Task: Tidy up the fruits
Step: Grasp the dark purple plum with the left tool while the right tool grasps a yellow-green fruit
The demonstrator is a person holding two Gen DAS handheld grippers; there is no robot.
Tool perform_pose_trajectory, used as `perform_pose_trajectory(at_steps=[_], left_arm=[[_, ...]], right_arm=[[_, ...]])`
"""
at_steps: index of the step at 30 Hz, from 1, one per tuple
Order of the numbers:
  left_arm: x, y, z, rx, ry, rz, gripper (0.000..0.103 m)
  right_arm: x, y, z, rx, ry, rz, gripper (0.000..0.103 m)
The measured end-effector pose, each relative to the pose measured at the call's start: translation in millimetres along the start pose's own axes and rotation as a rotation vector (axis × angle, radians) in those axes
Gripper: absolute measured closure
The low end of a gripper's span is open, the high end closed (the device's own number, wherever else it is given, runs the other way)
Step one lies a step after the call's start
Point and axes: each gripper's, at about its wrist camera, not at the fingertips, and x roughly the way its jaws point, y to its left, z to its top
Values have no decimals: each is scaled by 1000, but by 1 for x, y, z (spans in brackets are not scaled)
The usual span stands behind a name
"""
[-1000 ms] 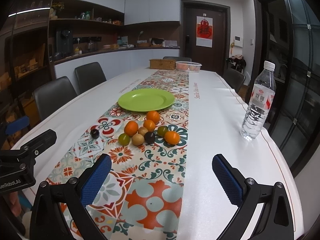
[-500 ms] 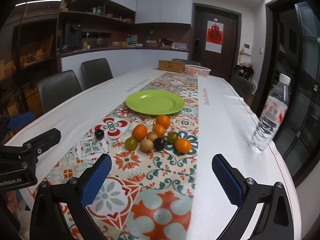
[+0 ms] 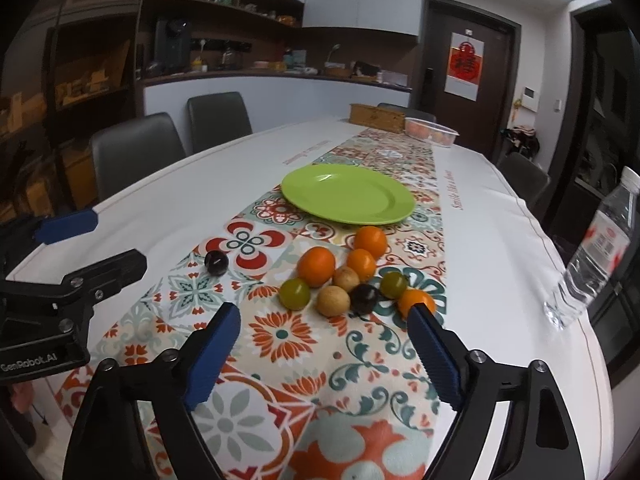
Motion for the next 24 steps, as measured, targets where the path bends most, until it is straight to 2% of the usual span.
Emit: perform_pose_trajectory(at_steps=[11, 19, 24], left_arm=[[41, 6, 4, 91, 53, -44, 40], [67, 5, 4, 150, 98, -74, 45], [80, 4, 6, 162, 131, -105, 54]], right_arm=[[38, 17, 10, -111, 50, 6, 41], [62, 26, 10, -173, 101, 18, 53], [75, 28, 8, -187, 135, 31, 59]])
